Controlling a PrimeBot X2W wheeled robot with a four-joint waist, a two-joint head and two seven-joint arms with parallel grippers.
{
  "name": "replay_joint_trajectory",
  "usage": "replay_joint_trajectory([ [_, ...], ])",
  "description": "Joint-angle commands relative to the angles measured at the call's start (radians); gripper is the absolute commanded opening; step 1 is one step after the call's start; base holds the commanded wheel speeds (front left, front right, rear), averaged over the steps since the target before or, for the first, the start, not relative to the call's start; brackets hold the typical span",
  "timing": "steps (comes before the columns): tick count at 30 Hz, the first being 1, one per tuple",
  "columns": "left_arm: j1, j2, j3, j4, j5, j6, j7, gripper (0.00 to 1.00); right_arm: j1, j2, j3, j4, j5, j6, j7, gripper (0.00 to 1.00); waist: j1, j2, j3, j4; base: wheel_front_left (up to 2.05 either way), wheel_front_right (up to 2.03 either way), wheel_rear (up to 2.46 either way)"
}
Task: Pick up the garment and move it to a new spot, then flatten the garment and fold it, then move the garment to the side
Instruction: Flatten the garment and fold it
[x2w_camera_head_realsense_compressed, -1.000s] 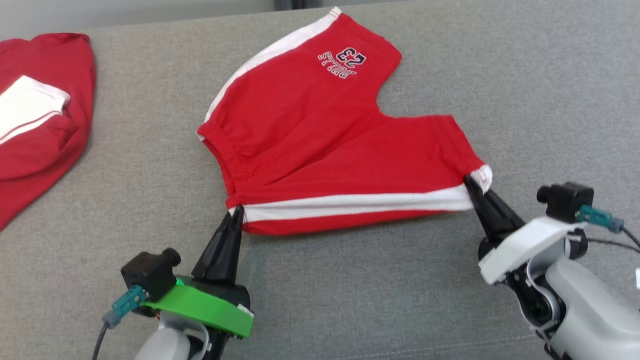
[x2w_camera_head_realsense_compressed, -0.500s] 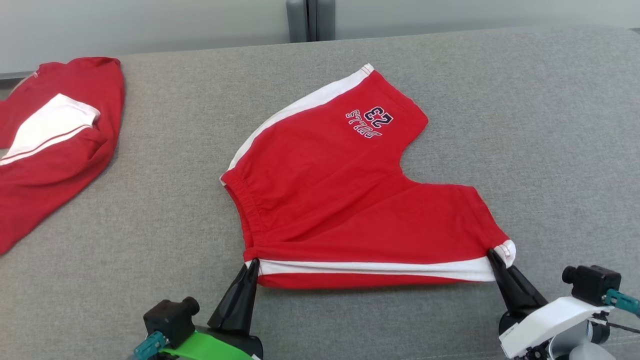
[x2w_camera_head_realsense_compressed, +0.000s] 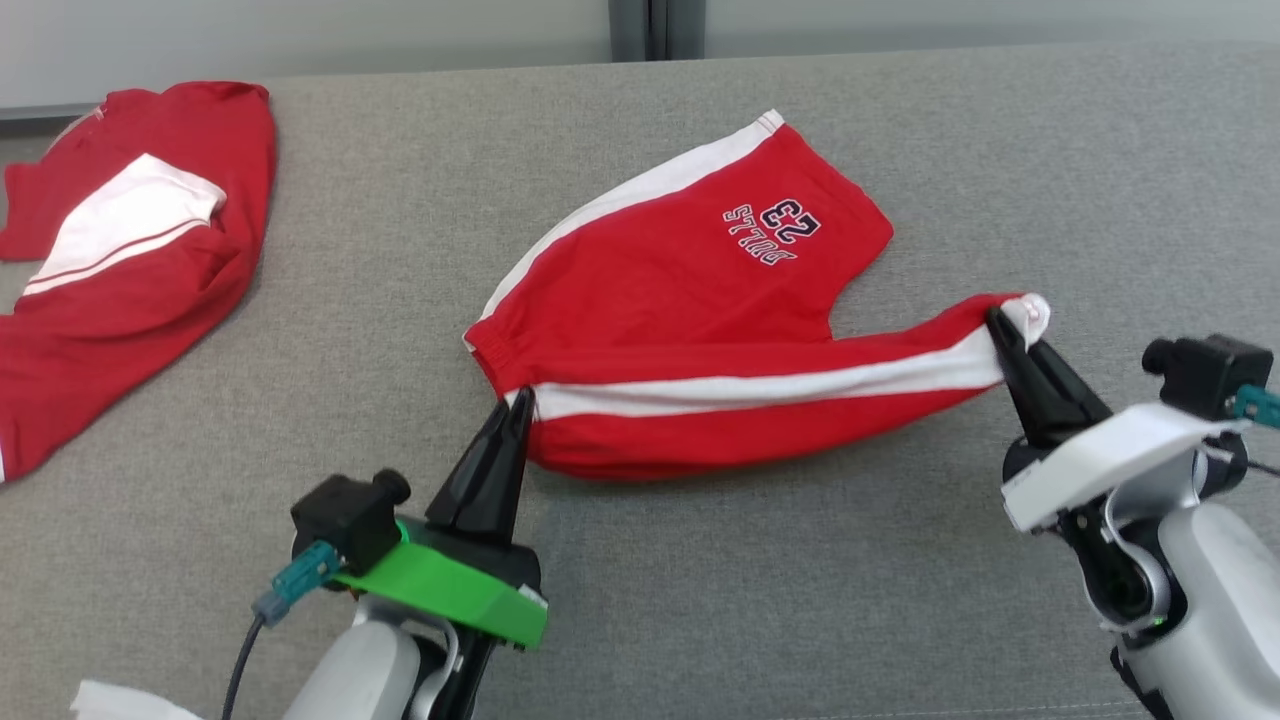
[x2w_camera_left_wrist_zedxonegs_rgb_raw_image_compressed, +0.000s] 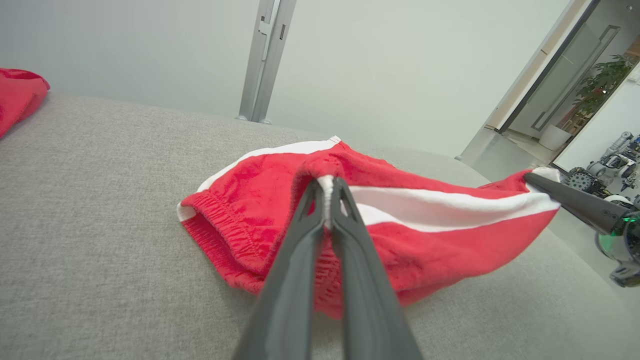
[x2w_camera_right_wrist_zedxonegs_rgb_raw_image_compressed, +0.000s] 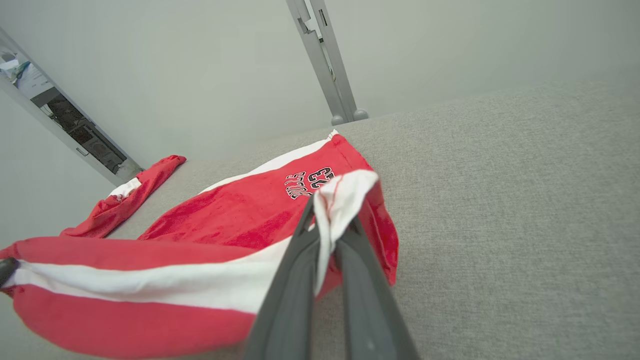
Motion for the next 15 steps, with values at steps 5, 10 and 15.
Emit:
replay_joint_trajectory([
  [5, -0.149, -0.023, -0.005, 0.058, -0.031, -0.003, 0.0, 0.0, -0.183, 0.001, -0.009, 0.081, -0.032, 0.0, 0.062, 0.0, 0.0001, 0.0, 0.088, 0.053, 0.0, 0.0, 0.0],
  [10, -0.27, -0.046, 0.006, 0.138, -0.062, -0.004, 0.0, 0.0, -0.371, 0.011, -0.013, 0.209, -0.046, 0.0, 0.099, 0.0, 0.0001, 0.0, 0.151, 0.086, 0.0, 0.0, 0.0],
  [15, -0.367, -0.07, 0.002, 0.216, -0.077, -0.004, -0.001, 0.0, -0.546, 0.031, 0.005, 0.371, -0.066, 0.0, 0.117, 0.0, 0.0001, 0.0, 0.2, 0.122, 0.0, 0.0, 0.0],
])
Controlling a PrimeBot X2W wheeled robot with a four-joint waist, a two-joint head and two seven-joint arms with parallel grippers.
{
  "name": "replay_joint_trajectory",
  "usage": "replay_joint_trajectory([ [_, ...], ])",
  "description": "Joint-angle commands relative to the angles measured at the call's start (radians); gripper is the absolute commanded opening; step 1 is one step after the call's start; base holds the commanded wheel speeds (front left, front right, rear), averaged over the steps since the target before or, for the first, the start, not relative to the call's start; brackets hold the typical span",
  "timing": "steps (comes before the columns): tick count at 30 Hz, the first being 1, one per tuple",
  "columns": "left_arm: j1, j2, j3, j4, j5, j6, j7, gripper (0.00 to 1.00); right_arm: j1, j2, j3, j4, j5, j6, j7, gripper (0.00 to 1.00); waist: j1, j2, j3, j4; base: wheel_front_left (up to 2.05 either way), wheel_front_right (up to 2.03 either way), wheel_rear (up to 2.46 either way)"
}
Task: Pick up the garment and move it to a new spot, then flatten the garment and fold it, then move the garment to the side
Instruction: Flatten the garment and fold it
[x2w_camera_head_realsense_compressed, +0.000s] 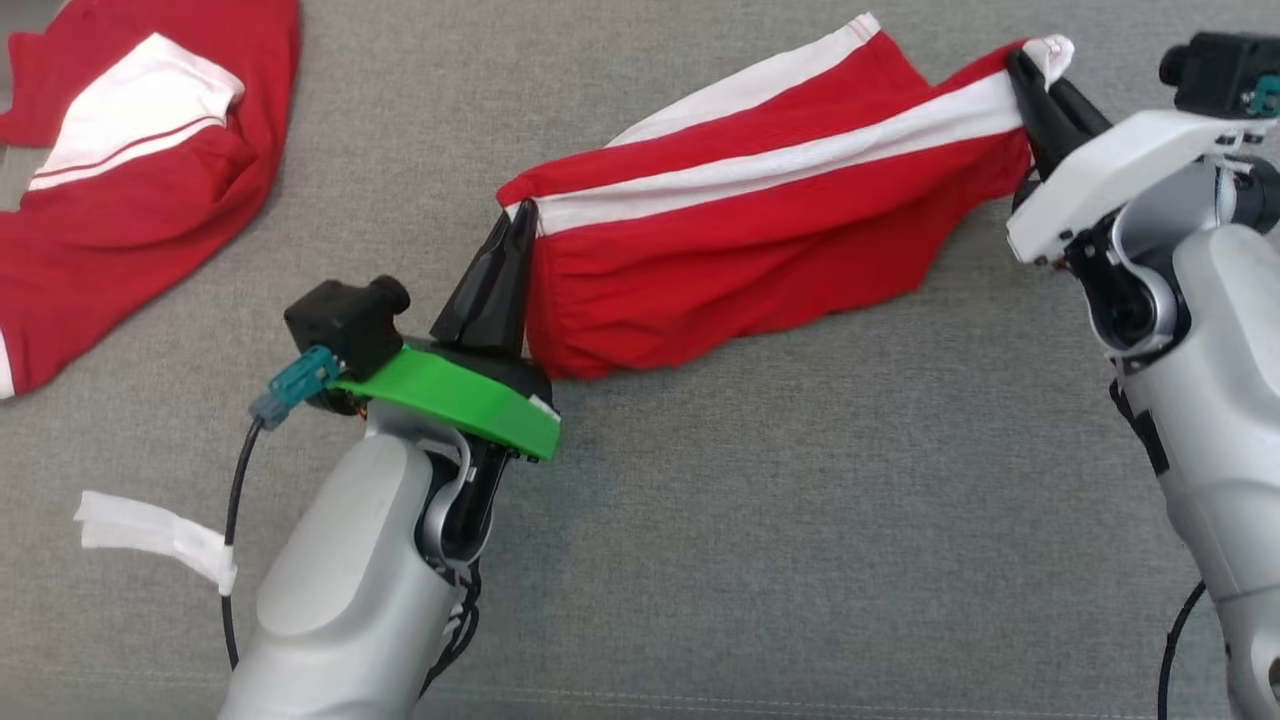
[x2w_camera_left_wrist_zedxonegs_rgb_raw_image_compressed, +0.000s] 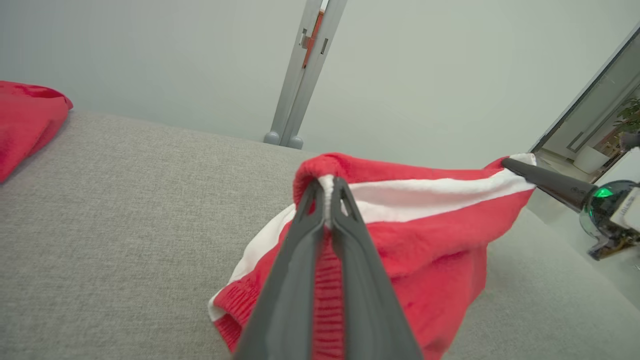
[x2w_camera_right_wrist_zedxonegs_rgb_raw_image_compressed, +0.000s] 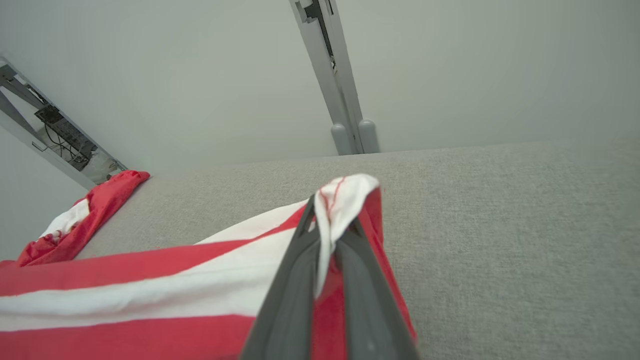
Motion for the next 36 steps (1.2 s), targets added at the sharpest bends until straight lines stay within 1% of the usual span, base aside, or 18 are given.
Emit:
replay_joint_trajectory([
  [1, -0.035, -0.005, -0.001, 0.017, -0.009, -0.003, 0.0, 0.0, -0.045, 0.004, 0.005, 0.043, -0.012, 0.0, 0.003, 0.0, 0.0, 0.0, 0.056, 0.052, 0.0, 0.0, 0.0],
  [6, -0.102, -0.021, -0.009, 0.077, -0.014, -0.003, 0.0, 0.0, -0.191, 0.026, 0.037, 0.196, -0.046, 0.0, -0.028, 0.0, 0.0, 0.0, 0.098, 0.079, 0.0, 0.0, 0.0],
  [10, -0.135, -0.027, -0.015, 0.101, -0.012, -0.002, 0.0, 0.0, -0.278, 0.042, 0.064, 0.308, -0.065, 0.0, -0.057, 0.0, 0.0, 0.0, 0.121, 0.094, 0.0, 0.0, 0.0],
  [11, -0.141, -0.027, -0.017, 0.106, -0.009, -0.002, 0.0, 0.0, -0.297, 0.047, 0.072, 0.335, -0.068, 0.0, -0.067, 0.05, 0.0, 0.0, 0.124, 0.095, 0.0, 0.0, 0.0],
  [12, -0.145, -0.028, -0.018, 0.109, -0.008, -0.002, 0.0, 0.0, -0.31, 0.051, 0.076, 0.355, -0.069, 0.0, -0.076, 0.12, 0.0, 0.0, 0.125, 0.096, 0.0, 0.0, 0.0],
  [13, -0.149, -0.03, -0.022, 0.113, -0.006, -0.002, 0.0, 0.25, -0.323, 0.055, 0.082, 0.379, -0.069, 0.0, -0.087, 1.0, 0.0, 0.0, 0.126, 0.097, 0.0, 0.0, 0.0],
  [14, -0.153, -0.031, -0.026, 0.12, -0.001, -0.003, 0.0, 0.49, -0.333, 0.058, 0.086, 0.396, -0.067, 0.0, -0.095, 1.0, 0.0, 0.0, 0.126, 0.097, 0.0, 0.0, 0.0],
  [15, -0.157, -0.032, -0.026, 0.125, 0.004, -0.002, 0.0, 1.0, -0.341, 0.062, 0.094, 0.415, -0.061, 0.0, -0.104, 1.0, 0.0, 0.0, 0.125, 0.097, 0.0, 0.0, 0.0],
  [18, -0.153, -0.033, -0.017, 0.132, 0.011, -0.003, 0.0, 1.0, -0.353, 0.062, 0.122, 0.45, -0.047, 0.0, -0.127, 1.0, 0.0, 0.0, 0.116, 0.093, 0.0, 0.0, 0.0],
  [24, -0.088, -0.034, 0.013, 0.116, 0.025, -0.003, 0.0, 1.0, -0.31, 0.024, 0.201, 0.485, -0.023, 0.0, -0.167, 1.0, 0.0, 0.0, 0.077, 0.086, 0.0, 0.0, 0.0],
  [26, -0.062, -0.034, 0.03, 0.101, 0.041, -0.003, 0.0, 1.0, -0.293, 0.001, 0.229, 0.484, -0.014, 0.0, -0.179, 1.0, 0.0, 0.0, 0.063, 0.086, 0.0, 0.0, 0.0],
  [30, 0.006, -0.033, 0.092, 0.06, 0.093, -0.003, 0.0, 1.0, -0.241, -0.041, 0.278, 0.485, 0.017, 0.0, -0.19, 1.0, 0.0, 0.0, 0.038, 0.093, 0.0, 0.0, 0.0],
  [36, 0.119, -0.033, 0.222, -0.047, 0.192, -0.002, 0.0, 1.0, -0.185, -0.087, 0.327, 0.496, 0.064, 0.0, -0.189, 1.0, 0.0, 0.0, 0.022, 0.111, 0.0, 0.0, 0.0],
])
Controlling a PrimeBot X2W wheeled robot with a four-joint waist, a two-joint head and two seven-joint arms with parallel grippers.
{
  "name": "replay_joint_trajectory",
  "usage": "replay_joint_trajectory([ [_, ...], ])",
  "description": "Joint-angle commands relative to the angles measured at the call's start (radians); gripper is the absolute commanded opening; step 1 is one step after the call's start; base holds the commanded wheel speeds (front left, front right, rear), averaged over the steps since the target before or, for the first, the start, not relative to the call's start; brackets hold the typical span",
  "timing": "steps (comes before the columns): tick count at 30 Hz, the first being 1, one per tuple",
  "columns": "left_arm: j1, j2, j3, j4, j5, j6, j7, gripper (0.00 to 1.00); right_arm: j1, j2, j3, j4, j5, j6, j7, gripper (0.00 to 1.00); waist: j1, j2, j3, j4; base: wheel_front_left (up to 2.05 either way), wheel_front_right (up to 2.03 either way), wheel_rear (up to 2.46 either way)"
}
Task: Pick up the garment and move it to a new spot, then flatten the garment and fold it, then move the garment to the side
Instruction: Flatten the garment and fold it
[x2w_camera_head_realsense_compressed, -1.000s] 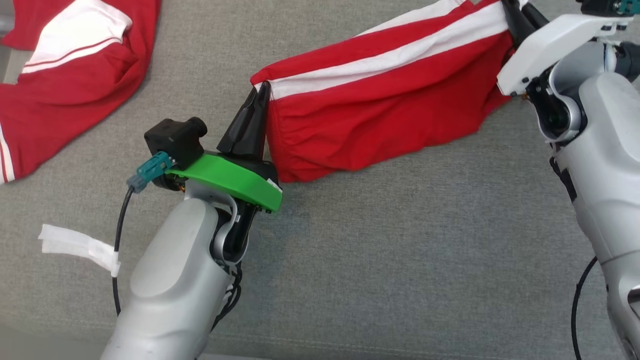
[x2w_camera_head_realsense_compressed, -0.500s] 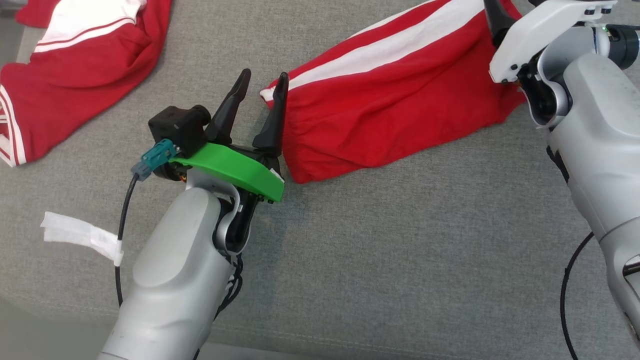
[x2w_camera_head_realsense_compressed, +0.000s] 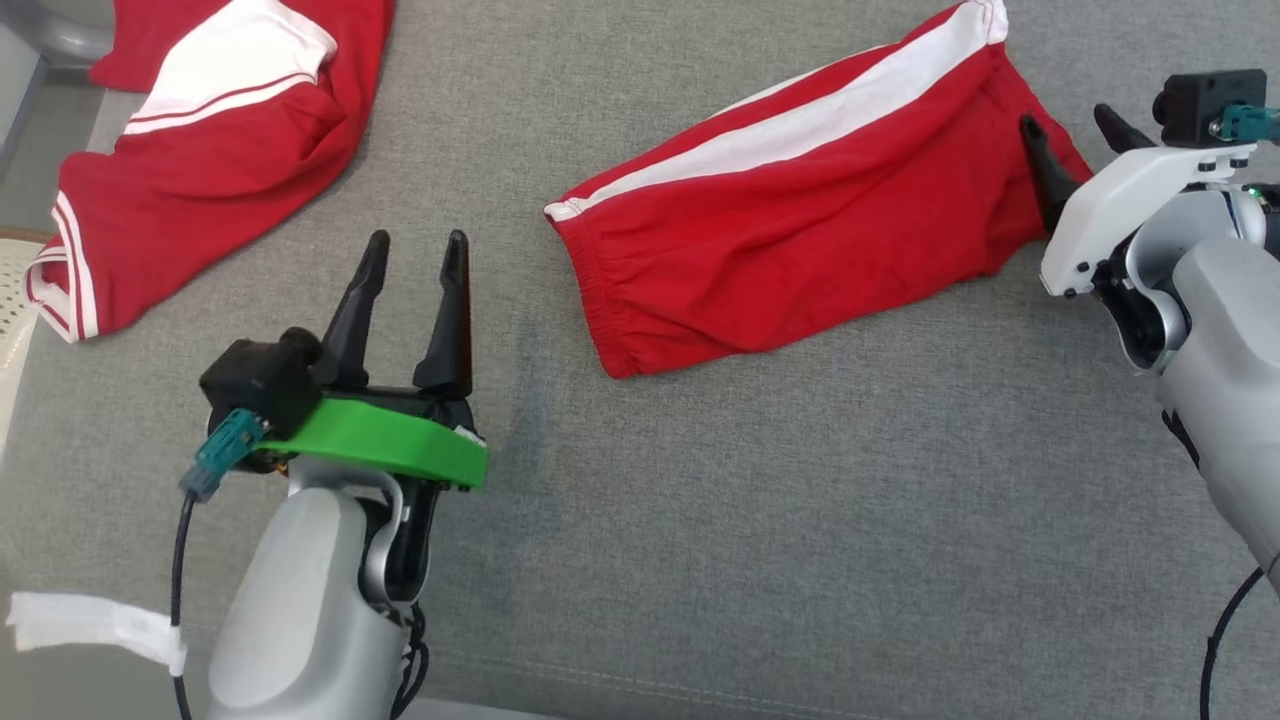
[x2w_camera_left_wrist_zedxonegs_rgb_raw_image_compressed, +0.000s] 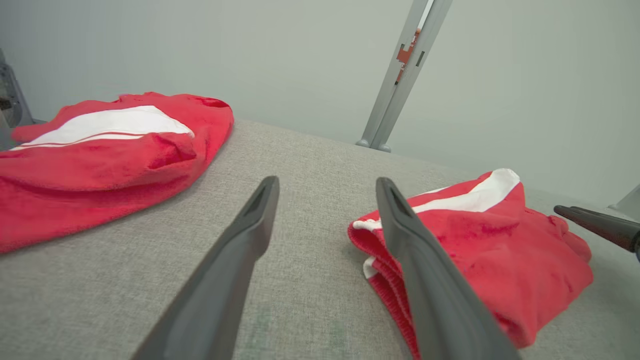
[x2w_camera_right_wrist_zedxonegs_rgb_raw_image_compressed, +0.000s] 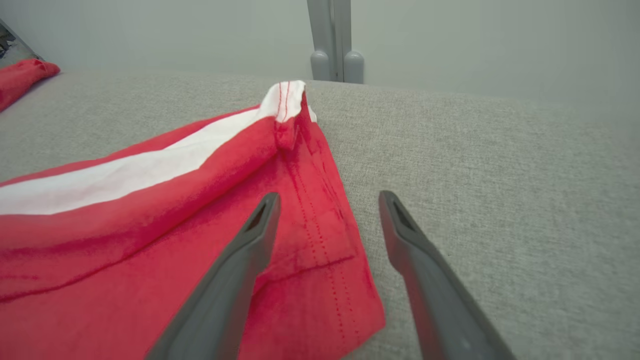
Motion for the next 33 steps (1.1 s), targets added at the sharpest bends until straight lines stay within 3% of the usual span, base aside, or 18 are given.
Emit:
replay_joint_trajectory([
  [1, 0.03, 0.003, 0.024, -0.027, 0.033, -0.001, 0.0, 1.0, 0.016, -0.008, 0.008, 0.007, 0.011, 0.0, -0.003, 1.0, 0.0, 0.0, -0.004, 0.01, 0.0, 0.0, 0.0],
  [13, 0.175, 0.002, 0.095, -0.166, 0.057, 0.037, 0.0, 1.0, 0.034, 0.006, 0.023, 0.102, 0.087, 0.0, 0.013, 1.0, 0.0, 0.0, 0.002, 0.057, 0.0, 0.0, 0.0],
  [14, 0.177, 0.002, 0.093, -0.169, 0.055, 0.039, 0.0, 1.0, 0.033, 0.01, 0.021, 0.107, 0.096, 0.0, 0.014, 0.49, 0.0, 0.0, 0.003, 0.06, 0.0, 0.0, 0.0],
  [16, 0.178, 0.002, 0.088, -0.171, 0.053, 0.041, 0.0, 1.0, 0.032, 0.013, 0.024, 0.113, 0.106, 0.0, 0.008, 0.0, 0.0, 0.0, 0.005, 0.065, 0.0, 0.0, 0.0],
  [24, 0.187, 0.002, 0.09, -0.166, 0.072, 0.048, 0.0, 1.0, 0.048, 0.019, 0.0, 0.109, 0.174, 0.0, -0.07, 0.0, 0.0, 0.0, -0.019, 0.038, 0.0, 0.0, 0.0],
  [33, 0.24, 0.003, 0.137, -0.155, 0.127, 0.032, 0.0, 1.0, 0.276, -0.07, -0.008, -0.067, 0.308, 0.0, -0.153, 0.0, 0.0, 0.0, -0.112, -0.076, 0.0, 0.0, 0.0],
])
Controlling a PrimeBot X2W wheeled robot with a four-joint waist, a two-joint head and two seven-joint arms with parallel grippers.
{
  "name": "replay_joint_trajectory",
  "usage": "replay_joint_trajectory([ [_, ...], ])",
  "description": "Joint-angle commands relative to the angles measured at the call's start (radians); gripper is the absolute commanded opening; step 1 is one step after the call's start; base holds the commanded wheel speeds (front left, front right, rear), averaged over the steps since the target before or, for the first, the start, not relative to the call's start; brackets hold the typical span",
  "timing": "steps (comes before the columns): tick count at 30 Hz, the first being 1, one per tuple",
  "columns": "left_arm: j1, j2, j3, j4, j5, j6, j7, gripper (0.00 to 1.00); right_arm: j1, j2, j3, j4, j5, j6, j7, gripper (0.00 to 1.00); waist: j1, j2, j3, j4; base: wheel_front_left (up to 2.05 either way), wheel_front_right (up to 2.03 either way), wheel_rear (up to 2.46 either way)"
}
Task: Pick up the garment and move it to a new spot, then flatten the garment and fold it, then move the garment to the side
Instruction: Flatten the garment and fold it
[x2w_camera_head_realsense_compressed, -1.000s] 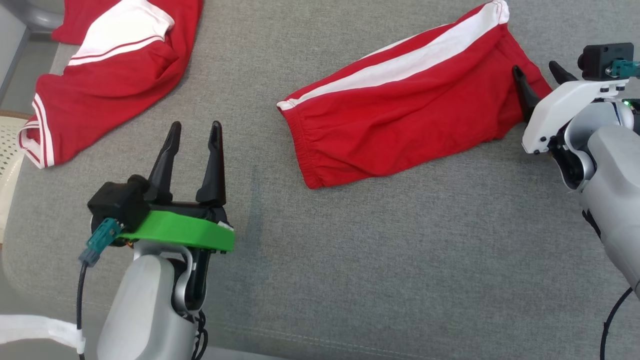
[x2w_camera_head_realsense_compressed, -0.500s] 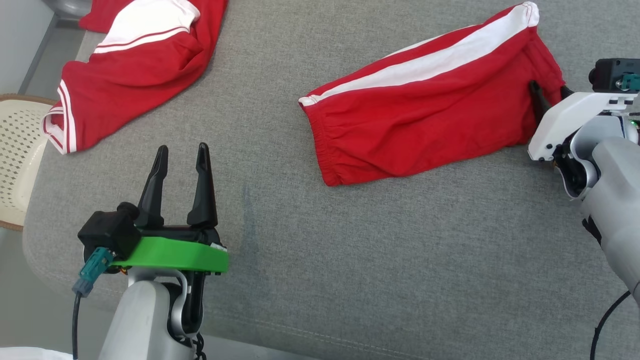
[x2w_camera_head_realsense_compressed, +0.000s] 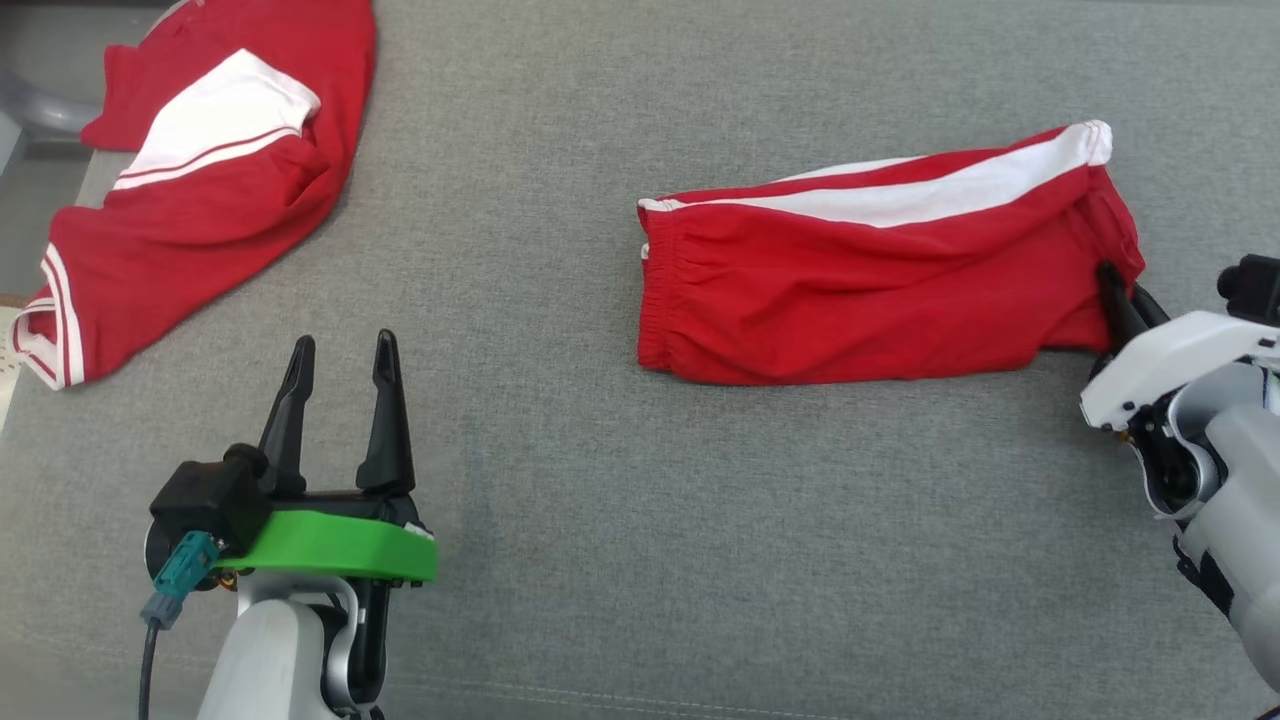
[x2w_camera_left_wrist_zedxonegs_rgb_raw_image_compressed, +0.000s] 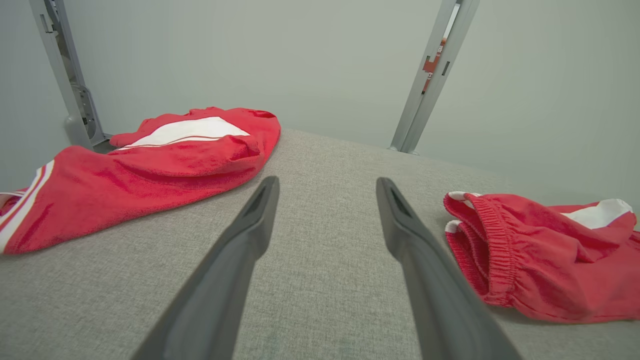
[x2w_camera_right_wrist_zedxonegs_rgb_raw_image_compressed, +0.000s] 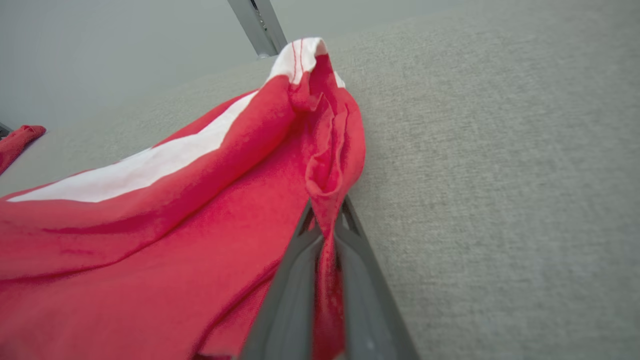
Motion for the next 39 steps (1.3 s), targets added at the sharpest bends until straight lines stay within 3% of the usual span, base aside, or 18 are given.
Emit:
replay_joint_trajectory([
  [1, 0.018, 0.003, 0.008, 0.001, 0.013, -0.003, 0.0, 1.0, 0.037, -0.019, -0.013, -0.016, 0.018, -0.001, -0.009, 0.0, 0.0, -0.0001, -0.035, -0.04, 0.0, 0.0, 0.0],
  [13, 0.047, 0.003, 0.025, 0.013, 0.053, -0.019, 0.0, 1.0, 0.223, -0.1, -0.167, -0.061, 0.069, -0.001, -0.017, 0.0, 0.0, -0.0001, -0.074, -0.085, 0.0, 0.0, 0.0],
  [25, 0.064, 0.003, 0.05, 0.019, 0.065, -0.025, 0.0, 1.0, 0.194, -0.013, -0.252, -0.184, -0.065, -0.001, -0.018, 0.0, 0.0, -0.0001, -0.104, -0.094, 0.0, 0.0, 0.0],
  [39, 0.075, 0.003, 0.049, 0.013, 0.045, -0.017, 0.0, 1.0, 0.202, 0.12, -0.143, -0.418, -0.191, -0.001, -0.017, 0.0, 0.0, -0.0001, -0.124, -0.054, 0.0, 0.0, 0.0],
])
